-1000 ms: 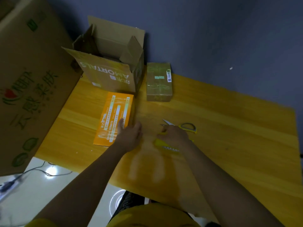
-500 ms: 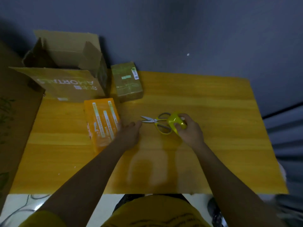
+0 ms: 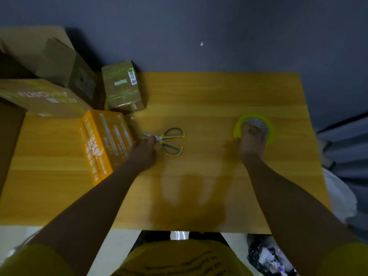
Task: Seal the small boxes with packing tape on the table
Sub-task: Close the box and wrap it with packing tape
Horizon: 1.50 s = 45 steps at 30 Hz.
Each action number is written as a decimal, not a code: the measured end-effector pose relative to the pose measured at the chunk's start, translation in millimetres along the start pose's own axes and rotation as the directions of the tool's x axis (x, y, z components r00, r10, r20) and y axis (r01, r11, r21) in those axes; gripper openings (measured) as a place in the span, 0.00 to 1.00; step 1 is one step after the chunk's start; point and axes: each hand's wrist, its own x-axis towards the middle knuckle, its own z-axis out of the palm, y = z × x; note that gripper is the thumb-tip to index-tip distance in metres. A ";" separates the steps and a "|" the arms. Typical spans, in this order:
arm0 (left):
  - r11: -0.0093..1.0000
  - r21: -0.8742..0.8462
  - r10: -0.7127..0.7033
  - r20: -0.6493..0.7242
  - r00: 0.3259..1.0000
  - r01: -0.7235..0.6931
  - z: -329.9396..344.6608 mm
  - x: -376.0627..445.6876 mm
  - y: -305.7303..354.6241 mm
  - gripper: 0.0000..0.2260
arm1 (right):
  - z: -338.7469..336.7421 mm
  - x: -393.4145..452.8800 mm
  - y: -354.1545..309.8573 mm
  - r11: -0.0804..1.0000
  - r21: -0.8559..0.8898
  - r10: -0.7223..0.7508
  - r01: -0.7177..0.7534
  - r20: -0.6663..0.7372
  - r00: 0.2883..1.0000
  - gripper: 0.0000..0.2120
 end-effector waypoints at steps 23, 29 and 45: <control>0.691 -0.716 0.092 -0.043 0.995 -0.095 -57.3 -84.2 -100.3 0.08 | 3.8 -130.6 -263.0 0.244 0.959 -0.537 -0.146 0.259 0.803 0.09; 0.695 -0.703 0.233 0.024 0.972 -0.150 -52.0 -86.3 -130.5 0.14 | 21.6 -153.7 -280.2 0.326 0.944 -0.306 0.046 0.059 0.950 0.06; 0.944 -0.146 0.261 -0.215 0.941 -0.295 -50.7 -48.5 -161.1 0.19 | 18.4 -155.5 -286.7 0.441 0.844 -0.198 0.307 -0.242 0.950 0.08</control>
